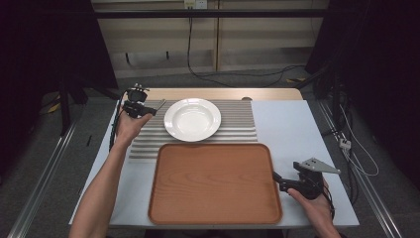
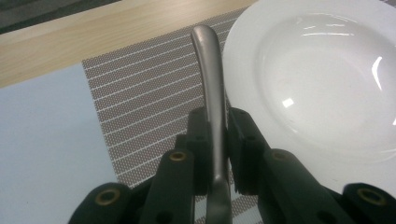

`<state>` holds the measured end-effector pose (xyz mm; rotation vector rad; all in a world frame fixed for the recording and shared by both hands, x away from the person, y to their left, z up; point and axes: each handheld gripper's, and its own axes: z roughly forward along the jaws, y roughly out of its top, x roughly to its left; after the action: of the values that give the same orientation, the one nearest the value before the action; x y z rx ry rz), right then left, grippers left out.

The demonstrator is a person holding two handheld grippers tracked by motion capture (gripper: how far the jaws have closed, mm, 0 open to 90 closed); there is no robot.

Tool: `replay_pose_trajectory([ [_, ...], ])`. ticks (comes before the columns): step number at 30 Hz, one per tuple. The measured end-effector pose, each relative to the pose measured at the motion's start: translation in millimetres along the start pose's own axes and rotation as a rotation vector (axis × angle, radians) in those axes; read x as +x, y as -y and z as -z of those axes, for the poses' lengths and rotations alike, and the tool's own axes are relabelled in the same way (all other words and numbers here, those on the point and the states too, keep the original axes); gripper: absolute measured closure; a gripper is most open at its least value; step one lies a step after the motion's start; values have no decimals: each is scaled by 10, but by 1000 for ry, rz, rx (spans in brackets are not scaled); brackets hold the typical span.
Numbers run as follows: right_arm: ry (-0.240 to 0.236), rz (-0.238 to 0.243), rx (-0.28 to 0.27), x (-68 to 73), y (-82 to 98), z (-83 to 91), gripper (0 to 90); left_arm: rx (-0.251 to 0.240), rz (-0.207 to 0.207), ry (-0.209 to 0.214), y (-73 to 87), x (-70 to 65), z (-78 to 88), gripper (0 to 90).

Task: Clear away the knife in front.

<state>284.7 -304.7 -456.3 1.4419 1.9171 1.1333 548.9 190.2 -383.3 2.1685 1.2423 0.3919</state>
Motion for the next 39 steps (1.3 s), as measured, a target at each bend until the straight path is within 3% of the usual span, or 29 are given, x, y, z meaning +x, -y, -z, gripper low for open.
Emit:
replay_pose_trajectory([
  [3, 0, 2, -1, 1, 1, 9, 106, -29, 13, 4, 13, -40, 44, 799],
  [10, -1, 3, -1, 2, 0, 7, 106, -49, -16, 19, 41, -189, 167, 799],
  [11, 0, 3, -1, 2, 0, 6, 106, -36, -45, 23, 39, -205, 185, 798],
  [14, -1, 2, -1, 2, -1, 3, 106, -45, -64, 23, 48, -289, 222, 799],
  [23, -2, 4, -1, 7, -1, 9, 106, -62, -74, 46, 103, -462, 324, 798],
  [24, -3, 4, -1, 10, -1, 9, 106, -71, -60, 50, 115, -488, 326, 798],
  [39, -5, 6, 0, 25, -4, 4, 106, -76, -128, 70, 298, -854, 467, 798],
])
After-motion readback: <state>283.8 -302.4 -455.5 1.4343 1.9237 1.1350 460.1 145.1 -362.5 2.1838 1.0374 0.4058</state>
